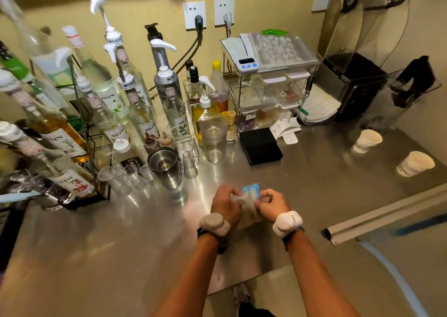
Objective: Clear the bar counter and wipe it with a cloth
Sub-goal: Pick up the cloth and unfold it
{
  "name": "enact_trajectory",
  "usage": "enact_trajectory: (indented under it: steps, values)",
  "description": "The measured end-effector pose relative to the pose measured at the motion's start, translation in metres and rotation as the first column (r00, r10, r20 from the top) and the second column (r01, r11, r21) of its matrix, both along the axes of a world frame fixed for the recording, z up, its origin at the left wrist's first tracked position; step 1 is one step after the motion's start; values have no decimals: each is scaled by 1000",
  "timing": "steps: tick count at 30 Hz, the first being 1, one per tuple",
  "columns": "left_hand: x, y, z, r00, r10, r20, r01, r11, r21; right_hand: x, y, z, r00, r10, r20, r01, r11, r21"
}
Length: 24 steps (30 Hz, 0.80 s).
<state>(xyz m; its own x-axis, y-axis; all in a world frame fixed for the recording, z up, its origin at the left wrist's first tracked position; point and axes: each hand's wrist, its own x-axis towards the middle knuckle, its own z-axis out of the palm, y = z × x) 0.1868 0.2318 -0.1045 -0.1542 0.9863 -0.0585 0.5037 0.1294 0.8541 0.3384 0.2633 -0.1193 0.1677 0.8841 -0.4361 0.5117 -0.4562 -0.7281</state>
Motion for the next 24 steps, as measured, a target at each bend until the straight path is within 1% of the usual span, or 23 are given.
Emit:
enact_trajectory:
  steps: [3, 7, 11, 13, 18, 24]
  values:
    - [-19, -8, 18, 997, 9, 73, -7, 1000, -21, -18, 0, 16, 996, 30, -85, -26, 999, 47]
    - [-47, -25, 38, 994, 73, 76, -75, 997, 23, -43, -6, 34, 986, 116, -122, -97, 985, 145]
    - [-79, -53, 51, 983, 154, 97, -162, 984, 76, -70, -20, 55, 961, 156, -229, -110, 973, 201]
    - [-90, -62, 54, 981, 163, 101, -172, 982, 80, -82, -25, 65, 946, 179, -271, -113, 964, 242]
    - [-112, -89, 60, 978, 184, 99, -190, 980, 59, -114, -40, 85, 919, 272, -284, -154, 913, 378]
    - [-132, -96, 79, 959, 283, 23, -284, 947, 149, -137, -45, 96, 894, 303, -331, -144, 892, 428]
